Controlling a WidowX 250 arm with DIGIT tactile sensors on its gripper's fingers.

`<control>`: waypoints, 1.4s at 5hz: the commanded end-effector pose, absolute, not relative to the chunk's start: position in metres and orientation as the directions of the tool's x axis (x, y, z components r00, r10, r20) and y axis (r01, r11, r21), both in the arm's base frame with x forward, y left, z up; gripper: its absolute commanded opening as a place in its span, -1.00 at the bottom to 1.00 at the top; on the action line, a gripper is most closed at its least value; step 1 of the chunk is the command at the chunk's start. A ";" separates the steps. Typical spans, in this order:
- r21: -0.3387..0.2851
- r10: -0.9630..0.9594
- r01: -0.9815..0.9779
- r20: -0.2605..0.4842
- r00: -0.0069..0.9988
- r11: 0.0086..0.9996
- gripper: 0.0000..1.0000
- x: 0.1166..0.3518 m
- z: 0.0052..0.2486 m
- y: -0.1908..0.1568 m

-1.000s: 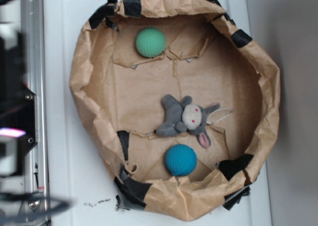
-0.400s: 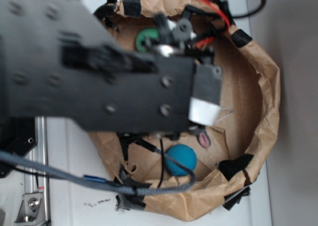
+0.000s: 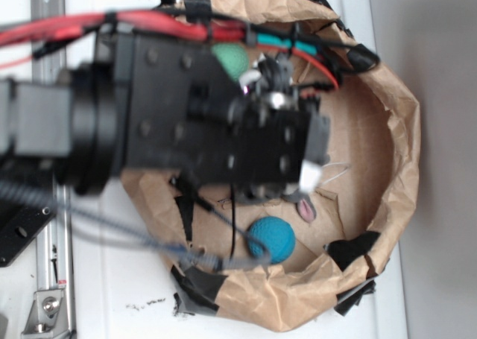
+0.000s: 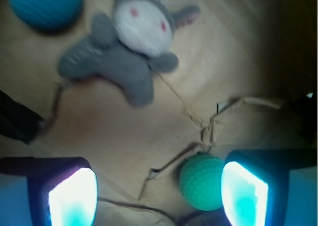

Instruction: Grab the green ball.

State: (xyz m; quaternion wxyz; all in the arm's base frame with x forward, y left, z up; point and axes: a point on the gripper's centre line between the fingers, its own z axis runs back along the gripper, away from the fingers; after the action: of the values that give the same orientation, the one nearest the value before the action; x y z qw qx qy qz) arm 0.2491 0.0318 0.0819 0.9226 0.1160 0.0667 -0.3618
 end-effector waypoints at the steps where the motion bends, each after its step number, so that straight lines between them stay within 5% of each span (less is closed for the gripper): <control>1: 0.195 -0.640 0.679 -0.230 0.733 0.708 1.00 0.247 0.080 0.075; 3: 0.200 -0.687 0.721 -0.220 0.693 0.663 1.00 0.258 0.063 0.090; 4: 0.122 -0.716 0.749 -0.230 0.660 0.651 1.00 0.250 0.038 0.097; 5: 0.112 -0.729 0.743 -0.142 0.669 0.660 1.00 0.246 0.028 0.095; 7: 0.082 -0.760 0.767 -0.108 0.641 0.636 1.00 0.243 0.032 0.082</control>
State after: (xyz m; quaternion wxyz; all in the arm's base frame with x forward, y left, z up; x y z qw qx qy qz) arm 0.2409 0.0831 0.0208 0.9057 0.0448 0.0498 -0.4187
